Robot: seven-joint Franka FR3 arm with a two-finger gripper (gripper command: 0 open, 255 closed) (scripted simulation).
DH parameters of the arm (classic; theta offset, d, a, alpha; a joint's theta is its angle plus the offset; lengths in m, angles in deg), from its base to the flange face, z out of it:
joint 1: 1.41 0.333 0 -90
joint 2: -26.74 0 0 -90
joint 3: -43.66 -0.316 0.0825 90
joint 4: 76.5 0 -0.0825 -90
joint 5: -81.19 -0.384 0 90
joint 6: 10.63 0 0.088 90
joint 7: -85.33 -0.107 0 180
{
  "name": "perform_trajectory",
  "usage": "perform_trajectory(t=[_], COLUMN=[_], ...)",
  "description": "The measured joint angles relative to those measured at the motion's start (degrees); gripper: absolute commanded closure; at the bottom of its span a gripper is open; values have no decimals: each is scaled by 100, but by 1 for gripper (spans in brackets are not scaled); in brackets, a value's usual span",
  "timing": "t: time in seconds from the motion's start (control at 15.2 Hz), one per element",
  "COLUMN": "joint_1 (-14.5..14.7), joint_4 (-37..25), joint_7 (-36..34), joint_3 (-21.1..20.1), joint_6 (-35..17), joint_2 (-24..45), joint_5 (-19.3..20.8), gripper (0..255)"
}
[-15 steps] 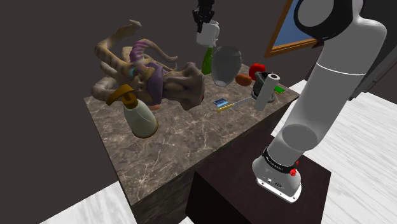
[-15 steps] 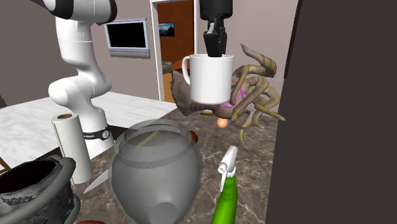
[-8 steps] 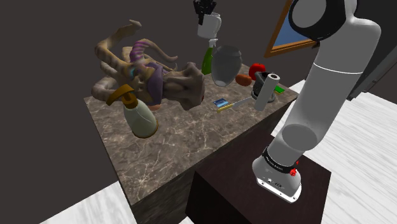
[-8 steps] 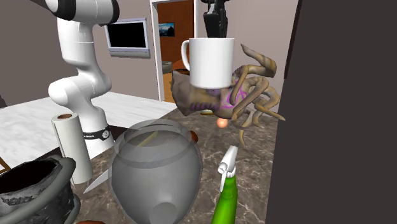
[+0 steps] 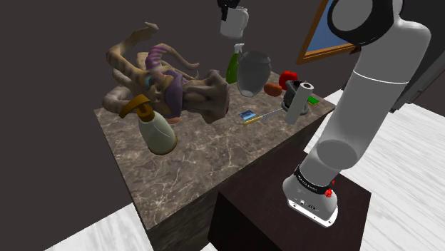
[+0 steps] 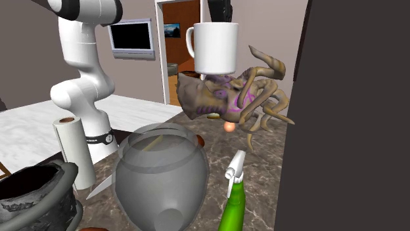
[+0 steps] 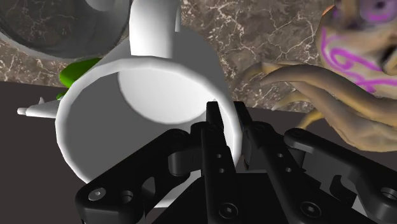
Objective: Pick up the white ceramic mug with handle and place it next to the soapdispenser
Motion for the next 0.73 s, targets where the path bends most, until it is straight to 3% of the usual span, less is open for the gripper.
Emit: perform_trajectory(t=[0.4,0.73], joint_1=[433,751], joint_4=[1119,1656], joint_7=[-737,-1402], joint_3=[-343,-698], joint_6=[-278,-321], joint_2=[-847,-1333], joint_5=[165,216], gripper=[255,255])
